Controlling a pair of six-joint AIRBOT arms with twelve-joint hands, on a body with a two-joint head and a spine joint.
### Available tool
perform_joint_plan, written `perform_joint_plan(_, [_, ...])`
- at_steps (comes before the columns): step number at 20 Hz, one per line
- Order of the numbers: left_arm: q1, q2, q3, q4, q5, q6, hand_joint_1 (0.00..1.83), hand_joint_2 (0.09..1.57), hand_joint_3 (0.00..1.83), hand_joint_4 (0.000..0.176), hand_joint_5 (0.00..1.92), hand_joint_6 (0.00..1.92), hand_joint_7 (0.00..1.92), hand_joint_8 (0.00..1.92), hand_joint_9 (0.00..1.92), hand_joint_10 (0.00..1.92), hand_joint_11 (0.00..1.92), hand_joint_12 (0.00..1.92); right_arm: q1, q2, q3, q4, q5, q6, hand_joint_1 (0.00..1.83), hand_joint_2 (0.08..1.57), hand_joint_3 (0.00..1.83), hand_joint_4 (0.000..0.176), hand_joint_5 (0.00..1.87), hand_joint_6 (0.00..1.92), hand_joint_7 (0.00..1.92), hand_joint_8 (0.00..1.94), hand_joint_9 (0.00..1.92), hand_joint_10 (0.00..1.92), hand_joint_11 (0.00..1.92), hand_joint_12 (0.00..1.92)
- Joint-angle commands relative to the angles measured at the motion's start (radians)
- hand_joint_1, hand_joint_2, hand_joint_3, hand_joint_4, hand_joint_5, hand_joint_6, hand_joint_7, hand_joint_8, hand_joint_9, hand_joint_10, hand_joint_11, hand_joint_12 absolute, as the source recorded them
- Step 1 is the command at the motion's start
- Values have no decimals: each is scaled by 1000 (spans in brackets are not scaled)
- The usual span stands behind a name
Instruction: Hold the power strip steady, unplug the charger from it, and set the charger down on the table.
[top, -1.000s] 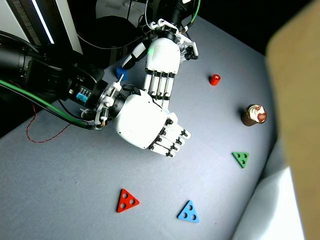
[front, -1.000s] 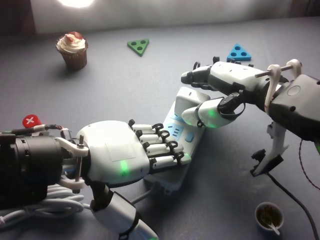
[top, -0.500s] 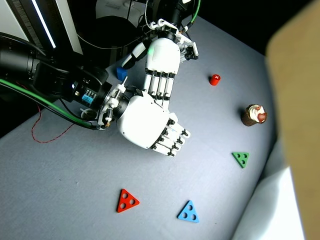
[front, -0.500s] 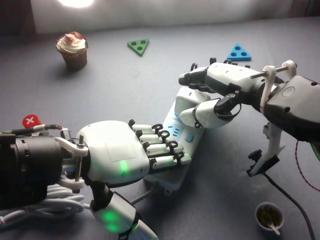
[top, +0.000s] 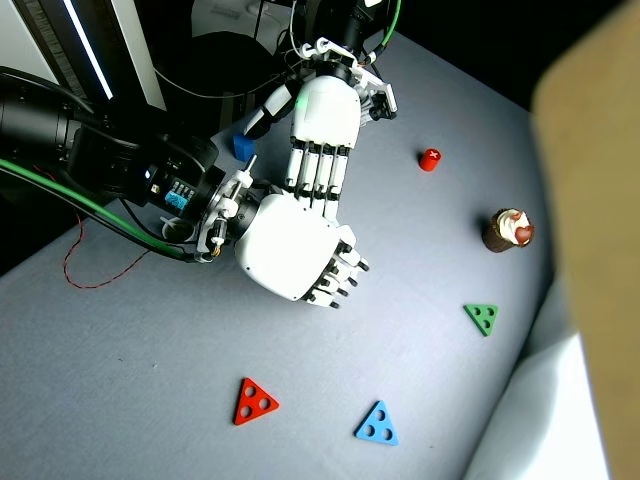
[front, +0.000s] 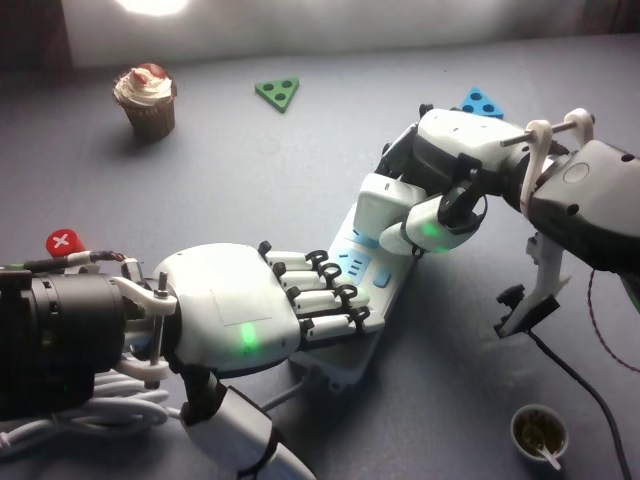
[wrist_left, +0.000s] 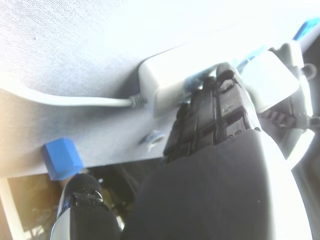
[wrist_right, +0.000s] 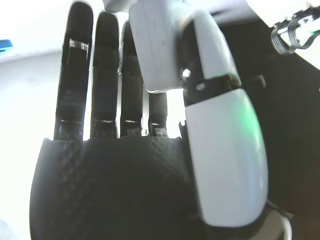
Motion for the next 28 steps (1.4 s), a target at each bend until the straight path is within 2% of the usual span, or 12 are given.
perform_joint_plan(1, [8,-10,-1,8,-20,-2,0,885,0,0,29,3,70,6,63,4,66,61,7,9,-2,-34,33,11,1388,1069,0,0,928,994,1171,555,1061,997,1099,531])
perform_joint_plan(4, [7,-10,0,8,-20,-6,0,888,0,0,24,2,70,4,63,3,61,57,8,13,-6,-43,33,11,1389,1066,0,0,943,974,1179,534,1057,1011,1084,577])
perform_joint_plan(12, [7,-9,2,8,-17,-10,0,886,0,0,26,1,72,2,70,3,61,54,38,26,-7,-160,36,11,1389,1065,0,0,957,964,1168,539,1057,1014,1069,601])
perform_joint_plan(21, [7,-8,1,13,-15,-10,0,885,0,0,40,3,86,3,86,4,76,55,63,51,-13,-206,32,11,1392,1051,1,0,978,943,1220,456,1085,943,1115,536])
perform_joint_plan(23, [8,-11,-3,25,-13,-12,0,885,0,0,52,7,96,7,96,8,85,58,63,53,-16,-206,32,11,1391,1056,1,0,952,971,1219,462,1077,963,1116,548])
perform_joint_plan(25, [10,-15,-4,105,-4,-88,0,882,0,0,44,2,90,3,90,4,78,53,63,51,-17,-206,32,11,1392,1054,0,0,970,946,1209,480,1082,953,1107,545])
perform_joint_plan(28, [19,-23,-2,114,-2,-93,0,885,0,0,38,0,88,1,90,3,77,52,62,50,-19,-206,36,11,1392,1055,0,0,972,943,1210,483,1077,960,1105,553])
